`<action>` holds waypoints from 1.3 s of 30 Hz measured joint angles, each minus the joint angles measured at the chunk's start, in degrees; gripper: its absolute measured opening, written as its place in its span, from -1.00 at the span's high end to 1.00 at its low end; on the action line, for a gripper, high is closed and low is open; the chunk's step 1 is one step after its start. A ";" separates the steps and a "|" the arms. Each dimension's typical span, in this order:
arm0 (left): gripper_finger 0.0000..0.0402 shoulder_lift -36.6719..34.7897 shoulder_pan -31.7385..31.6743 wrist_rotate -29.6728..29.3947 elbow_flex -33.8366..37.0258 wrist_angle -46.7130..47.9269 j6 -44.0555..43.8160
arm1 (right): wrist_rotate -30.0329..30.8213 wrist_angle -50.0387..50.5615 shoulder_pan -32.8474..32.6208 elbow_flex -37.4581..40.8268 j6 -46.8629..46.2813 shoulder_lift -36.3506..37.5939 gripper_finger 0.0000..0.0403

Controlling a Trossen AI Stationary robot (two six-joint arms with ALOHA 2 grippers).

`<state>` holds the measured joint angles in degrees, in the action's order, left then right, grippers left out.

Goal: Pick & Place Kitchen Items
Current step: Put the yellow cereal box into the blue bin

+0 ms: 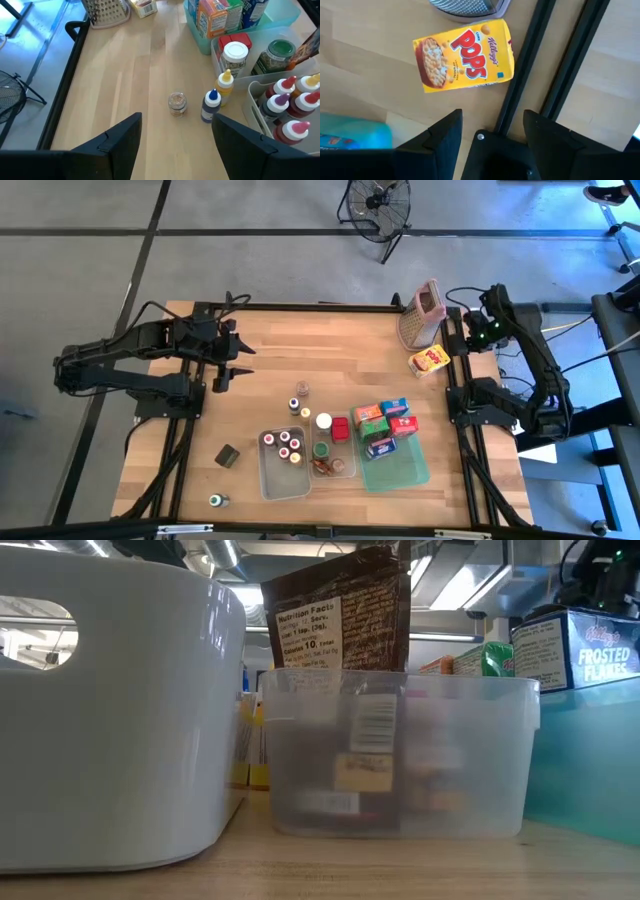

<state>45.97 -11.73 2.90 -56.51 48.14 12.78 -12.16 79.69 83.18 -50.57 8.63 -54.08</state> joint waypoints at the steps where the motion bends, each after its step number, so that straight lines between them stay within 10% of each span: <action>1: -0.18 0.00 -0.01 0.00 0.00 0.08 0.00 | -0.03 -0.13 0.12 -0.16 0.22 0.09 -0.06; 27: -0.18 0.01 0.00 1.75 0.01 0.09 -1.57 | 12.91 -4.41 1.86 3.28 13.03 1.07 -0.06; 39: -0.18 0.01 0.00 1.75 0.01 0.11 -1.57 | 7.11 -13.73 1.90 12.37 19.32 2.24 -0.06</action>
<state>45.98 -11.73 4.64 -56.50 48.25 11.20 -5.06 65.96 85.08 -38.20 27.94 -51.83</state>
